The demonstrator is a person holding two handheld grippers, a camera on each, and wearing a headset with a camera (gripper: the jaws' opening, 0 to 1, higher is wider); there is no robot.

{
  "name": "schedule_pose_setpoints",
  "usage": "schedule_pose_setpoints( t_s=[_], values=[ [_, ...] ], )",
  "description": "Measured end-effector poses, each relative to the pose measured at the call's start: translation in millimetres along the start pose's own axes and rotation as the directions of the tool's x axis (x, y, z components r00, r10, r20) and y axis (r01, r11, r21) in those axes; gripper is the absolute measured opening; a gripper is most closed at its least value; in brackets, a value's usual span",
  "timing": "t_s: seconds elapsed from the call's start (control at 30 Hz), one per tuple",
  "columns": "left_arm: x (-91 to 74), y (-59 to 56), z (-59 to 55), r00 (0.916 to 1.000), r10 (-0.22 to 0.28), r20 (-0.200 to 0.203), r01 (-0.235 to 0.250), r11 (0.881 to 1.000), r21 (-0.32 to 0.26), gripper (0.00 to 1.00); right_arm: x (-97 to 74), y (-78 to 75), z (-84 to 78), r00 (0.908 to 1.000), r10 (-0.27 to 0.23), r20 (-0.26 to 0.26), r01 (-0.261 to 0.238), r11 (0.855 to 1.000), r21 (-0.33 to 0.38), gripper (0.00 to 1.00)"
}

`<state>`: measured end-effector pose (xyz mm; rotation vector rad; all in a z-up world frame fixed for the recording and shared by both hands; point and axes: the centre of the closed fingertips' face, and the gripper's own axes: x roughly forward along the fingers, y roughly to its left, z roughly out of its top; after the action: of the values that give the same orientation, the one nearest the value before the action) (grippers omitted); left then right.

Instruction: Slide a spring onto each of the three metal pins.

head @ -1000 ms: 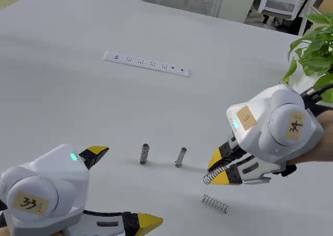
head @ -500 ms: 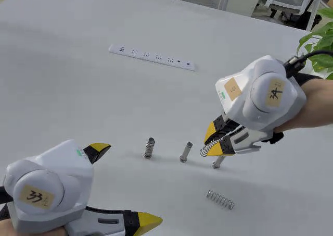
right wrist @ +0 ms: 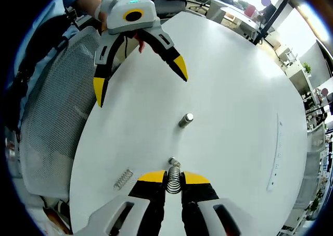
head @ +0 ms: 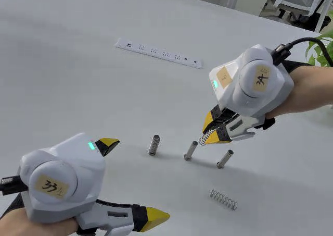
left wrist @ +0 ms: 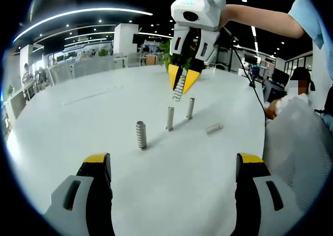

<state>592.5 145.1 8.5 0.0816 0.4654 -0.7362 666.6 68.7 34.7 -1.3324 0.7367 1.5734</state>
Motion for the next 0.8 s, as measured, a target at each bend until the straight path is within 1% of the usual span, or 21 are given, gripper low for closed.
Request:
schedule_pose_setpoints(
  t_s=[0.07,0.2,0.3,0.43,0.8],
  values=[
    [-0.1,-0.6,-1.4,1.0,-0.001,-0.004,0.001,1.0,0.006,0.99,1.4,-1.8,1.4,1.0,0.004,0.0,-0.004,1.0,-0.001,0.08],
    [-0.7,-0.8,-4.1,1.0,-0.002,-0.007,0.002,1.0,-0.003,0.99,4.6,-3.3,4.0,0.9999,0.013,-0.001,-0.013,1.0,-0.005,0.08],
    [-1.2,-0.2,-5.7,1.0,0.001,-0.009,-0.001,1.0,-0.007,0.99,7.6,-4.2,2.2,0.9997,0.021,-0.015,-0.021,1.0,-0.014,0.08],
    [-2.1,0.2,-7.5,1.0,0.006,-0.008,-0.006,1.0,-0.014,0.99,10.7,-3.1,3.4,0.9992,0.037,-0.017,-0.037,0.999,-0.015,0.08],
    [-3.7,1.9,-12.0,0.9999,0.01,-0.013,-0.01,1.0,-0.026,0.99,17.7,-3.7,1.3,0.9979,0.054,-0.036,-0.055,0.998,-0.024,0.08]
  ],
)
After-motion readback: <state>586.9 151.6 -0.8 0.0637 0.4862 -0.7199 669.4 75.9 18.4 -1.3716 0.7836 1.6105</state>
